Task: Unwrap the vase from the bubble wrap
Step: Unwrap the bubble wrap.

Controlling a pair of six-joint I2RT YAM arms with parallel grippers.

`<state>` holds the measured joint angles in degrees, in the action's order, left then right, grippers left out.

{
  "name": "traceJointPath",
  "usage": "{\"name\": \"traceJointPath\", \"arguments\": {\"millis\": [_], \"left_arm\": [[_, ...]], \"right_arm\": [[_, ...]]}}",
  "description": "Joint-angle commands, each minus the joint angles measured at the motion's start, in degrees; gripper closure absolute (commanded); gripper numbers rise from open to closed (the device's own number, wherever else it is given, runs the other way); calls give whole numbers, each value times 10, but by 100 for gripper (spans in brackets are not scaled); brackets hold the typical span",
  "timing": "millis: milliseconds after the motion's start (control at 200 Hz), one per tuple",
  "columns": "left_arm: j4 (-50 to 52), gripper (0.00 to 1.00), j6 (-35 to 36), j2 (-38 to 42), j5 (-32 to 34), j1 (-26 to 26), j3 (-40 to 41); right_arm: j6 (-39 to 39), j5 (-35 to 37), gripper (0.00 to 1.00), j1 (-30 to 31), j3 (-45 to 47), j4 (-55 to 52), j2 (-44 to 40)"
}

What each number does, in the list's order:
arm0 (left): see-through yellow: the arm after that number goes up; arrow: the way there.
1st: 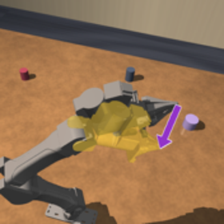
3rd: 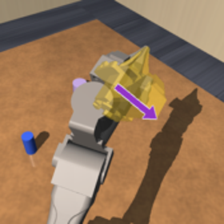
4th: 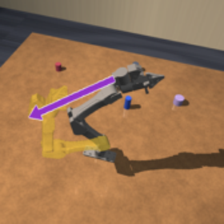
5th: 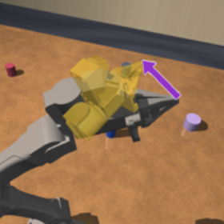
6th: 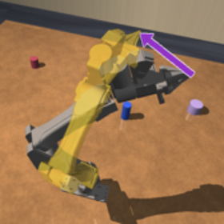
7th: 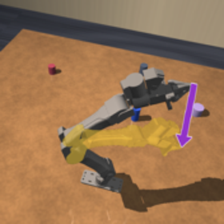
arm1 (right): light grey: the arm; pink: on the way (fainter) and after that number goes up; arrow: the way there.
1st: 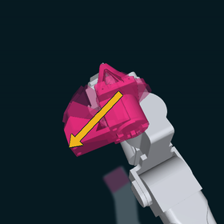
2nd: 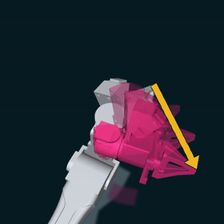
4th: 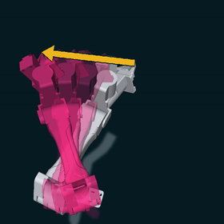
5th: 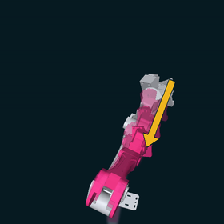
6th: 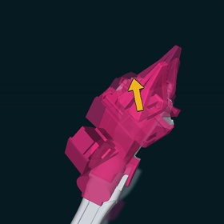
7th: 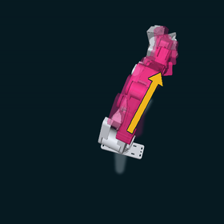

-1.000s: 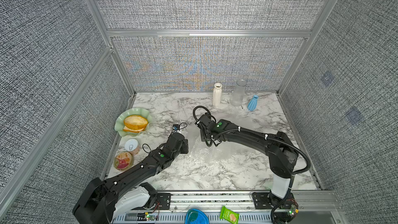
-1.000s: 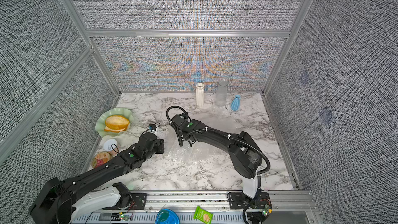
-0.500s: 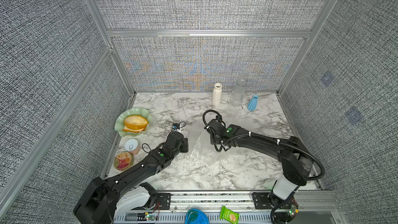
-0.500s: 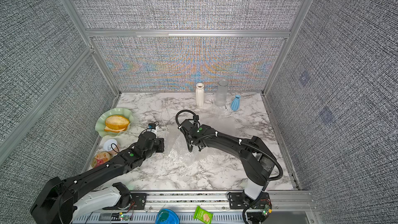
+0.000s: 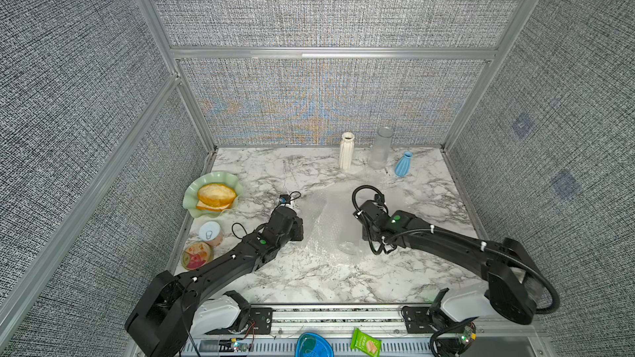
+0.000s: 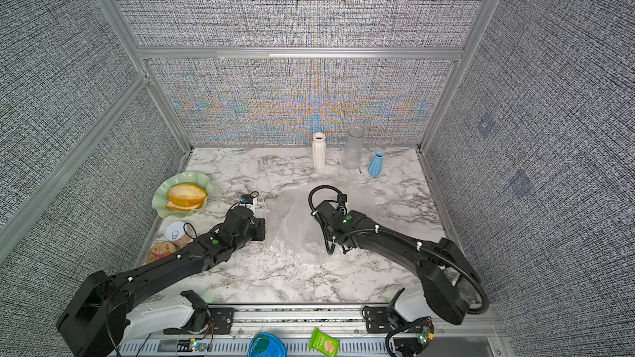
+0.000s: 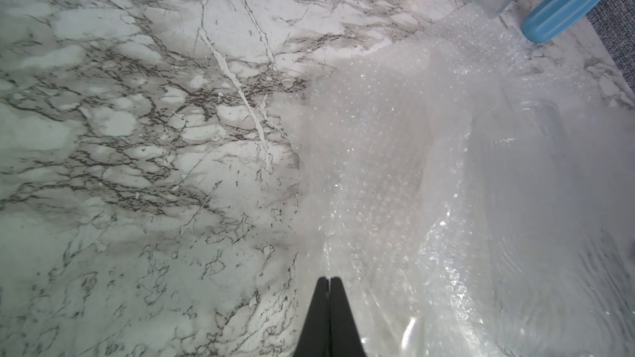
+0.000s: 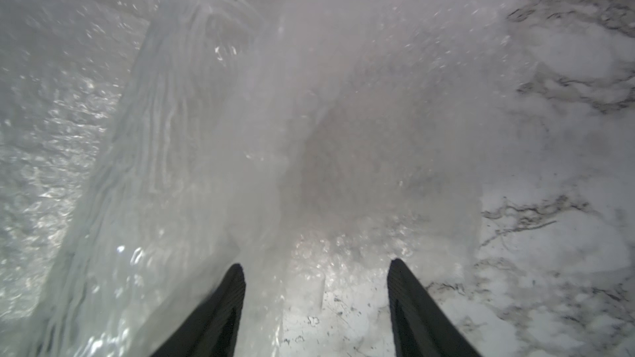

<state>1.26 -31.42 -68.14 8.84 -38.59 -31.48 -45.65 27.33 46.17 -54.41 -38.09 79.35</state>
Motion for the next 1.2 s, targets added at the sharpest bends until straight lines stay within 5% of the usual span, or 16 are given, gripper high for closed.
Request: {"name": "traceJointPath", "arguments": {"millis": [0,215,655,1196], "left_arm": [[-27,100,7,-12,-14,0,-2],[-30,100,14,-27,-12,1,-9],[-3,100,7,-35,-1,4,-16],[34,100,13,-78,-1,10,-64]], "right_arm": [[-19,44,38,-1,-13,-49,-36],[-3,14,38,2,-60,-21,-47],[20,-83,38,6,-198,19,138],[-46,-102,38,-18,126,183,-23]]}}
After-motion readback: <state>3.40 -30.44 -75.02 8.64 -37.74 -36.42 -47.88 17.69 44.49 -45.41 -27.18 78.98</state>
